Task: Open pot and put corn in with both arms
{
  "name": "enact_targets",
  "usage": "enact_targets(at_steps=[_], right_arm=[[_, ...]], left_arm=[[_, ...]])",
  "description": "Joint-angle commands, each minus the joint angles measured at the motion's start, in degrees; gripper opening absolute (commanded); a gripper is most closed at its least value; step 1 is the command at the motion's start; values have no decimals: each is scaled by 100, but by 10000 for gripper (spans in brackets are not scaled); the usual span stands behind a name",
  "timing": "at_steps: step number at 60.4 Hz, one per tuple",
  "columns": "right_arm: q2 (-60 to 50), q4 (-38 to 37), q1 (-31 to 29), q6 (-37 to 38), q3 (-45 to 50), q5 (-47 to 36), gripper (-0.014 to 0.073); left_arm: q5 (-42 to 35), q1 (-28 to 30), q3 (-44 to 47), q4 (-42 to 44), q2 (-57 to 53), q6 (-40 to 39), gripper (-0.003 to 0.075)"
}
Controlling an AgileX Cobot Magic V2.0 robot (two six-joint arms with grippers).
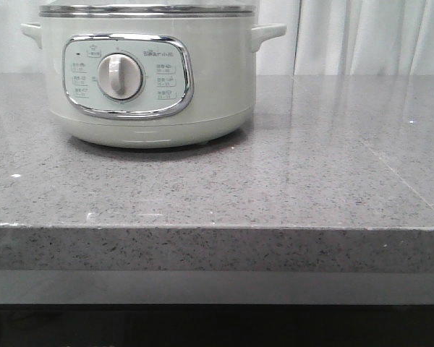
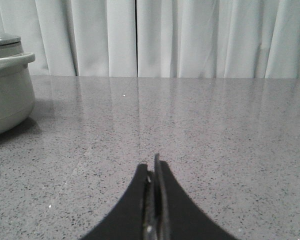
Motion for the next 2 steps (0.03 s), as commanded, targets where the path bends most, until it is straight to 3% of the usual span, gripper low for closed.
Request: enact_targets(at_steps=[1,2], right_arm=[[-123,-87,-33,2,-62,-508,-120],[-123,-87,-33,2,-62,-508,-120]], left_arm=[[-505,8,59,-16,-90,-37,-20],[-505,8,59,-16,-90,-37,-20]])
